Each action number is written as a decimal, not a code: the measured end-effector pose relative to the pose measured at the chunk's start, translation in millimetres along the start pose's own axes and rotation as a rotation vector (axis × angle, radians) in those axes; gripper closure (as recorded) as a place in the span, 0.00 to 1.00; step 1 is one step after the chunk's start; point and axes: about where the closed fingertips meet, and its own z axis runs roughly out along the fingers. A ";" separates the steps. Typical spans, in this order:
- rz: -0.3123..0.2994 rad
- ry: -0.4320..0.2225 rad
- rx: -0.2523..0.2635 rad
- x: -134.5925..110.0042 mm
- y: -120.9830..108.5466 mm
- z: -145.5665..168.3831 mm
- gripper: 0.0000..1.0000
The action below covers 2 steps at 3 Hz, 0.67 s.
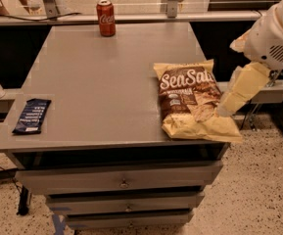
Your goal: Move brown chip bag near rxbar blueberry
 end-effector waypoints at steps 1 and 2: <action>0.081 -0.101 -0.074 -22.8 -16.3 42.9 0.00; 0.160 -0.160 -0.102 -28.8 -32.9 76.2 0.00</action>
Offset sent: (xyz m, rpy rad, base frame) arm 0.1019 0.0418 -0.0801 0.3384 0.0976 -0.1432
